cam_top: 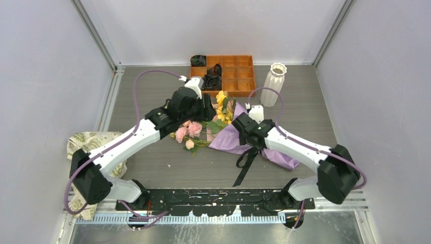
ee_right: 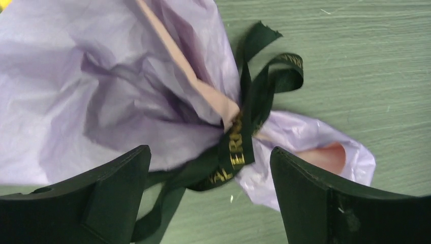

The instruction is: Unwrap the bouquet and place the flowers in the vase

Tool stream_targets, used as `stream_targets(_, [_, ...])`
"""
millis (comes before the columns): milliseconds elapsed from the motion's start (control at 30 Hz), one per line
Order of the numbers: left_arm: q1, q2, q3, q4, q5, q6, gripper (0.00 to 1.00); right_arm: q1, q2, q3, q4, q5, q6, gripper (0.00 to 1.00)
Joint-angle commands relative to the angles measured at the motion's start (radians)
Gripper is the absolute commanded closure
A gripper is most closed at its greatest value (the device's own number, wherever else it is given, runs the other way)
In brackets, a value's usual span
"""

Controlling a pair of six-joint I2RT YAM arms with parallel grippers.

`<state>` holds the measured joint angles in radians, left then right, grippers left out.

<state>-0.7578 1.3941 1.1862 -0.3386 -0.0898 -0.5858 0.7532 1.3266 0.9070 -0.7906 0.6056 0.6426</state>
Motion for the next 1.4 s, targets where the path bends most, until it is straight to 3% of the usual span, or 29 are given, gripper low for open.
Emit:
stream_targets(0, [0.0,-0.066,-0.002,-0.06,-0.119,0.047,0.43,-0.079,0.084,0.036,0.141,0.0,-0.096,0.07])
stream_targets(100, [0.0,-0.09,-0.012,-0.08,-0.139,0.05,0.43,-0.122,0.117,0.016,0.231,-0.161,-0.125,0.11])
stream_targets(167, [0.0,-0.106,-0.026,-0.085,-0.157,0.051,0.43,-0.124,0.141,0.011,0.268,-0.228,-0.143,0.2])
stream_targets(267, [0.0,-0.126,-0.041,-0.085,-0.18,0.047,0.42,-0.124,0.18,0.03,0.29,-0.292,-0.158,0.51])
stream_targets(333, [0.001,-0.133,-0.042,-0.091,-0.185,0.046,0.42,-0.122,0.203,0.048,0.303,-0.331,-0.16,0.64])
stream_targets(500, [0.004,-0.166,-0.043,-0.122,-0.263,0.068,0.4,-0.073,0.32,0.165,0.34,-0.437,-0.168,0.75])
stream_targets(700, [0.035,-0.186,-0.055,-0.141,-0.307,0.062,0.39,-0.038,0.484,0.416,0.32,-0.433,-0.167,0.72])
stream_targets(833, [0.047,-0.179,-0.087,-0.113,-0.28,0.048,0.38,-0.038,0.475,0.486,0.255,-0.38,-0.173,0.49])
stream_targets(933, [0.053,-0.154,-0.118,-0.066,-0.248,0.034,0.38,-0.038,0.372,0.418,0.249,-0.342,-0.151,0.36])
stream_targets(1233, [0.064,0.015,-0.185,0.142,-0.052,-0.046,0.42,0.001,-0.026,0.158,0.214,-0.335,-0.033,0.38])
stream_targets(1367, [0.064,0.104,-0.184,0.205,0.007,-0.071,0.47,0.015,-0.086,0.08,0.257,-0.39,-0.007,0.43])
